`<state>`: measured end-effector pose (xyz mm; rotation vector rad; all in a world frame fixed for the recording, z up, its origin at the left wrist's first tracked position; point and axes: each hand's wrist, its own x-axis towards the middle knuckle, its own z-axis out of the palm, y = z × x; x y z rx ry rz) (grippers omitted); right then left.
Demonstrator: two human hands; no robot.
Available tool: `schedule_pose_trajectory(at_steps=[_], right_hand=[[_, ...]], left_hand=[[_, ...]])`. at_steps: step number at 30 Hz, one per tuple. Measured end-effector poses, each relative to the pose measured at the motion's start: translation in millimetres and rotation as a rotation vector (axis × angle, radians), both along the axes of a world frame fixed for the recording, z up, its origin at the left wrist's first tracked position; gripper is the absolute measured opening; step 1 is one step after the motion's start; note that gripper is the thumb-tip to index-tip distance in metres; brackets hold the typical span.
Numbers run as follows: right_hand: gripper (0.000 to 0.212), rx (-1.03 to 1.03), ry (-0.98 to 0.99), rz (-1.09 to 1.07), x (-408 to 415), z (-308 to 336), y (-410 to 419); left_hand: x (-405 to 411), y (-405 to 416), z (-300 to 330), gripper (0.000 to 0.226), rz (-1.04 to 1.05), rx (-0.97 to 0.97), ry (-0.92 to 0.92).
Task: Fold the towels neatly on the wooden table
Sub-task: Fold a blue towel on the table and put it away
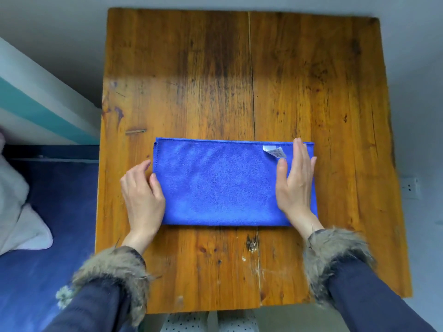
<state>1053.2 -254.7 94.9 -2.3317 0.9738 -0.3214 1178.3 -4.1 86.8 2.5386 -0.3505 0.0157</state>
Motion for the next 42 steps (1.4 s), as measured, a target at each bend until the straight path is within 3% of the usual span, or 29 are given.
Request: schedule_pose_trajectory(at_steps=[2,7,13,19,23,26,31,37,42], right_hand=[[0.066,0.062,-0.017,-0.055,10.1,1.2,-3.4],[0.057,-0.168,0.131,0.200,5.1,-5.7,17.6],[0.066,-0.370,0.371,0.271,-15.3,-19.5,46.6],[0.067,-0.406,0.348,0.346,4.8,-12.1,61.6],[0.066,-0.409,0.402,0.379,11.4,-22.6,70.8],[0.065,-0.396,0.427,0.376,10.6,-27.6,71.1],[0.067,-0.394,0.471,0.382,10.8,-26.3,70.2],[0.061,-0.307,0.341,0.442,-5.4,-0.5,53.7],[0.052,-0.186,0.149,0.313,-60.7,23.8,18.7]], left_hand=[[-1.4,7.3,0.0,0.025,0.084,-0.011,0.096],[7.9,0.8,2.1,0.027,0.141,0.043,0.280],[27.4,-6.6,8.3,0.025,0.246,0.090,0.480],[30.4,-14.4,25.3,0.017,0.251,0.085,0.590],[37.1,-15.0,29.8,0.028,0.284,-0.028,0.692],[40.8,-8.9,32.6,0.036,0.235,-0.119,0.784],[38.1,-10.3,58.4,0.022,0.049,-0.184,0.774],[16.4,-45.5,107.2,0.024,-0.090,-0.275,0.748],[-21.4,-107.4,128.9,0.024,-0.166,-0.323,0.747]])
